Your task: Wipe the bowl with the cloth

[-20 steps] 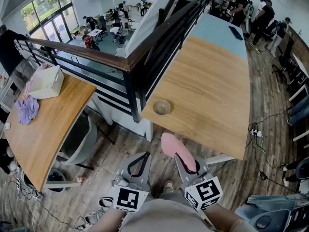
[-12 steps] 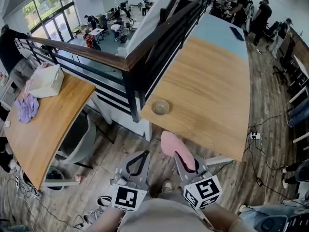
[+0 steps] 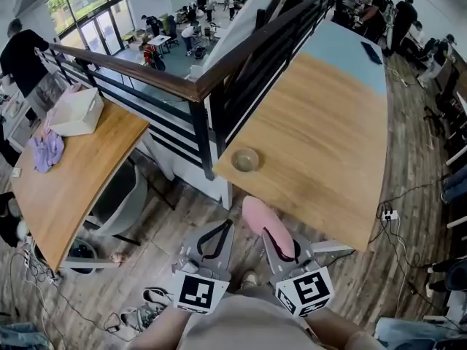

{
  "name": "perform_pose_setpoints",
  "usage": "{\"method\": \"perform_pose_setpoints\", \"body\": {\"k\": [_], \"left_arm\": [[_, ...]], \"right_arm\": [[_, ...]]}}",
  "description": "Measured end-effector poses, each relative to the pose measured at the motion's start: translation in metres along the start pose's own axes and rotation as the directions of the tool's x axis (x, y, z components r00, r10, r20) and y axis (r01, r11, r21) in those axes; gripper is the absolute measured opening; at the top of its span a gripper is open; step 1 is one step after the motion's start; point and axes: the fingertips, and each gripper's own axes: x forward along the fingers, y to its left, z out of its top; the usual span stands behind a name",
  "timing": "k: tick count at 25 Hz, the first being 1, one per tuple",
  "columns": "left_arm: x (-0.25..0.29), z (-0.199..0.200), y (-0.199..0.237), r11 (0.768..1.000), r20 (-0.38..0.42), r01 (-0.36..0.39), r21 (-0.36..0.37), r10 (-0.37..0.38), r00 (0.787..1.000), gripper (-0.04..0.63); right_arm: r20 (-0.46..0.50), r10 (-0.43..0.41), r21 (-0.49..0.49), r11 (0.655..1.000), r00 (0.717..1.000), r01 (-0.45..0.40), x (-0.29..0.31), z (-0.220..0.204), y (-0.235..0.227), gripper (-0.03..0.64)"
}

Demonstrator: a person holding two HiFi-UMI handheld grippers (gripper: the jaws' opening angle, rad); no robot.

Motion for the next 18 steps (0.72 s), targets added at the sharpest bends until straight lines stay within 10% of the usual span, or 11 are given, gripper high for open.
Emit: {"method": "perform_pose_setpoints", "body": {"k": [18], "left_arm": [[0.015,-0.005,-0.025,0.986,-0.074,-0.167,-0.019,0.165,0.983,0.002]], "right_arm": [[-0.005,0.123,0.036,0.992,0.992,-0.123,-0.013,-0.019,-0.052,0.015]]}}
